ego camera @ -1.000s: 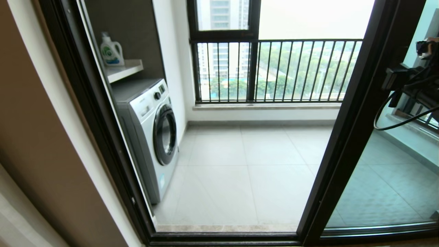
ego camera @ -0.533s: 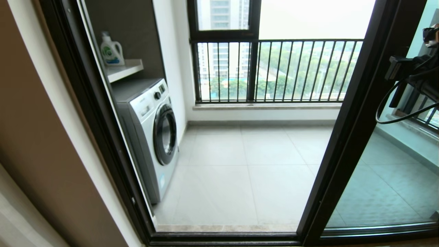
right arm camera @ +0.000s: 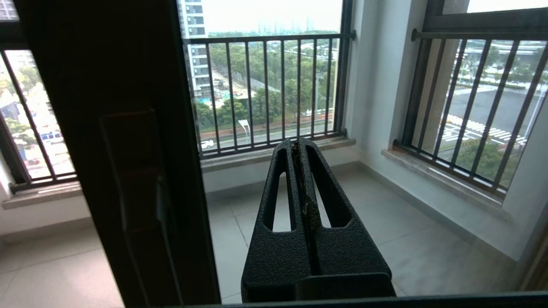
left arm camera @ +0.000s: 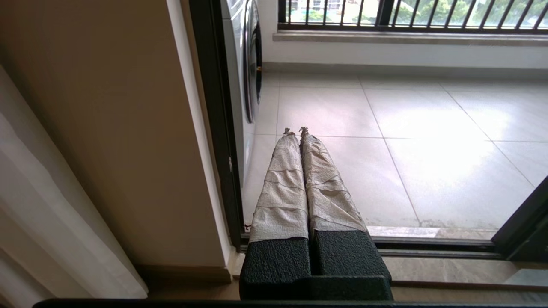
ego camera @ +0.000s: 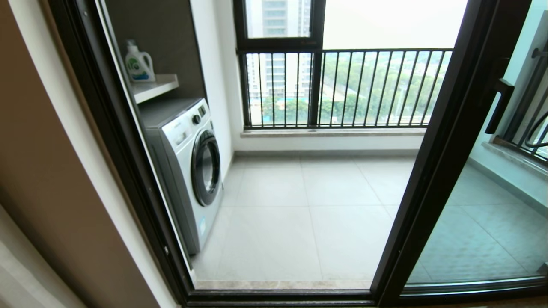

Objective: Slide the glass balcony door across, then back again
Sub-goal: Close the slid door

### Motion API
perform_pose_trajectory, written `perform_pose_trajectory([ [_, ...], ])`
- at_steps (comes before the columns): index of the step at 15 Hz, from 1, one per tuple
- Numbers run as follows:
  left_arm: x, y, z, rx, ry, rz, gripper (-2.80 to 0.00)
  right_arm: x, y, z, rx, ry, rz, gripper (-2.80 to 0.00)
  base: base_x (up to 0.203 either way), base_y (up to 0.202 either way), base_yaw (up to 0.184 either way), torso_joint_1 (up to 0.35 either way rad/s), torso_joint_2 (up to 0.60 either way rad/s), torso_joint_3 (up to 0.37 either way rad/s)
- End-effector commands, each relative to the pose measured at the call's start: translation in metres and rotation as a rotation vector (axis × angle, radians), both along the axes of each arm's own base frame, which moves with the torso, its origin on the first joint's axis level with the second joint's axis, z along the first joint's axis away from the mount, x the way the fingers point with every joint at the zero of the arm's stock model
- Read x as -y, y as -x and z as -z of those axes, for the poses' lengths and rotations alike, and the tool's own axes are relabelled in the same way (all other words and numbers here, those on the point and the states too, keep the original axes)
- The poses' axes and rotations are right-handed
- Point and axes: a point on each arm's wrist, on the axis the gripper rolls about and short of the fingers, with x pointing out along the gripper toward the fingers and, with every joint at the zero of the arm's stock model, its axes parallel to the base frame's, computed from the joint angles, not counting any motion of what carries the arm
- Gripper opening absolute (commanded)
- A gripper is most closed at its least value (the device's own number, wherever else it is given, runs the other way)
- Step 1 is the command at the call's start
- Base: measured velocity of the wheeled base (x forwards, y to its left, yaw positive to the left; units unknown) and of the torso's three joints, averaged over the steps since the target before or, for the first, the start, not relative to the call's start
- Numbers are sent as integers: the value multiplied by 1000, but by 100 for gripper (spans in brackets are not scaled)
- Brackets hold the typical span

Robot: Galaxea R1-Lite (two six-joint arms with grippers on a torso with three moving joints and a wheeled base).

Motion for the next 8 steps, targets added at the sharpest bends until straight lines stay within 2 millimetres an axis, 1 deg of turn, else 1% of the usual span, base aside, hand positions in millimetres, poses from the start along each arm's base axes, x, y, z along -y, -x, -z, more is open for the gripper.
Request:
perform_pose_trajectory([
  [1, 0, 0, 0, 0, 1, 0, -280, 31, 2, 18, -40, -25, 50, -280, 0, 0, 0, 0, 0, 0],
  [3, 0, 0, 0, -1, 1, 0, -280, 45, -3, 34, -72, -52, 68, -280, 0, 0, 0, 0, 0, 0],
  [5, 0, 0, 0, 0, 1, 0, -280, 52, -11, 49, -98, -80, 59, -280, 0, 0, 0, 0, 0, 0],
  [6, 0, 0, 0, 0, 1, 0, -280, 52, -14, 54, -111, -84, 38, -280, 0, 0, 0, 0, 0, 0],
  [8, 0, 0, 0, 0, 1, 0, -280, 45, -24, 58, -121, -87, 6, -280, 0, 0, 0, 0, 0, 0],
])
